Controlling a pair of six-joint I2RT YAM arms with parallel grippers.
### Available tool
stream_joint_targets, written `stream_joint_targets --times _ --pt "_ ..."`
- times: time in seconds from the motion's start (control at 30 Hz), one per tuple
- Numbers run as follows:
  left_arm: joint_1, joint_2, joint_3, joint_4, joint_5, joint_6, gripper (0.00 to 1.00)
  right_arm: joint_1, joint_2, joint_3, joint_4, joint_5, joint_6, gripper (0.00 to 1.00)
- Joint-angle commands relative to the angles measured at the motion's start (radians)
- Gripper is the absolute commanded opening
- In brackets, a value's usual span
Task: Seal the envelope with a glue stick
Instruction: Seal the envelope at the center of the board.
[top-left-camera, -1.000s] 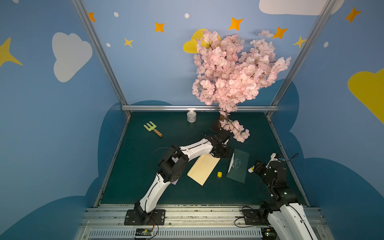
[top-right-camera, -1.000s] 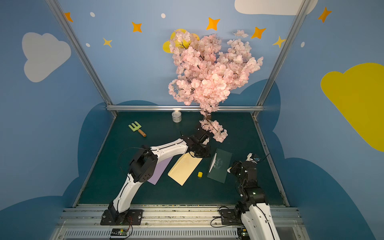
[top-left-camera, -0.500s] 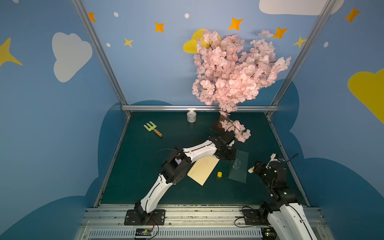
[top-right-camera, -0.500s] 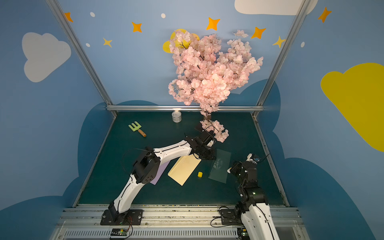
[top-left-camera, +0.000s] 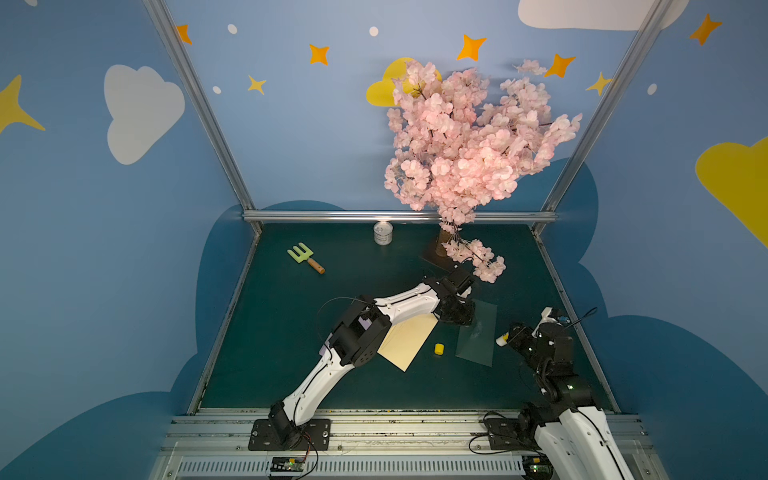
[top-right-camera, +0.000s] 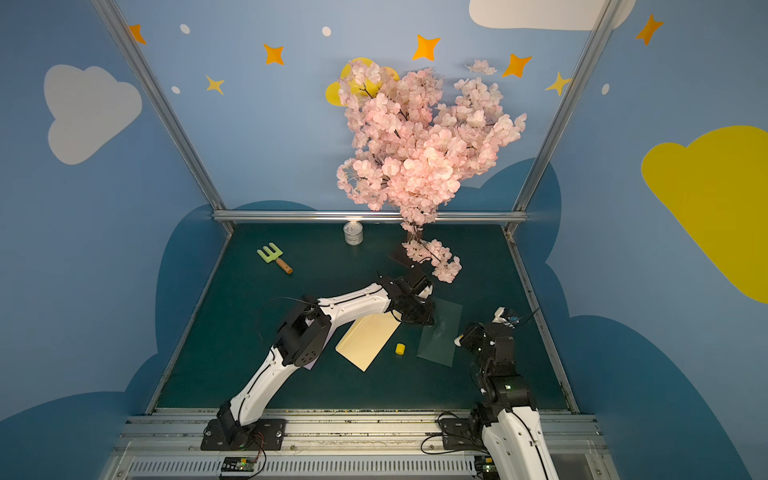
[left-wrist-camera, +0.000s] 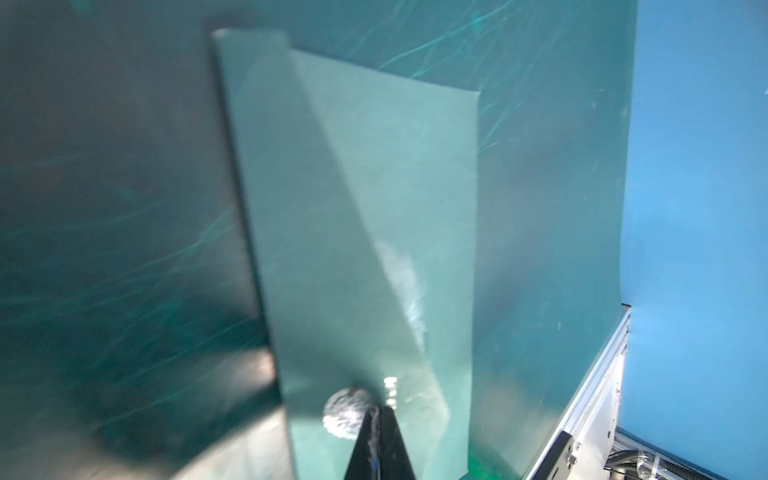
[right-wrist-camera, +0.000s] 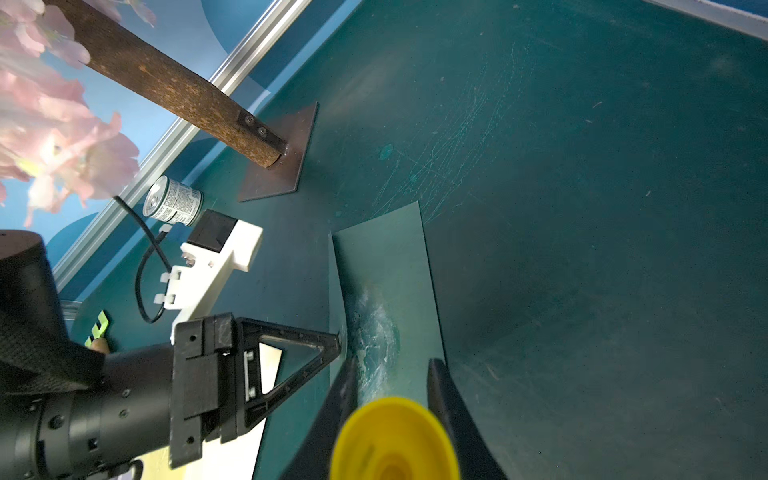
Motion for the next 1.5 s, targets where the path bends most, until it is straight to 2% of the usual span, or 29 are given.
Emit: stream_joint_targets --times 0.0,0.23,0.73,1.17,1.47 --pt "-0.021 0.038 0.023 -0.056 0.000 0.009 0.07 -0.005 -0.014 -0.012 0.008 -0.006 0.004 0.00" --pt "-0.045 0.084 0.045 -0.136 -0.049 0.028 0.06 -0.006 -0.008 -0.019 0.025 -0.021 0.027 0.00" --pt "-0.019 0.090 0.008 -0.122 -0.080 0.016 0.06 -0.006 -0.002 -0.022 0.024 -0.027 0.031 0.00" --pt "0.044 0.089 -0.087 0.134 0.078 -0.106 0.06 -0.006 0.014 -0.017 0.026 -0.021 0.027 0.00" --pt "0.039 0.151 -0.002 0.068 0.039 -0.089 0.05 -0.007 0.026 -0.016 0.031 -0.019 0.025 0.00"
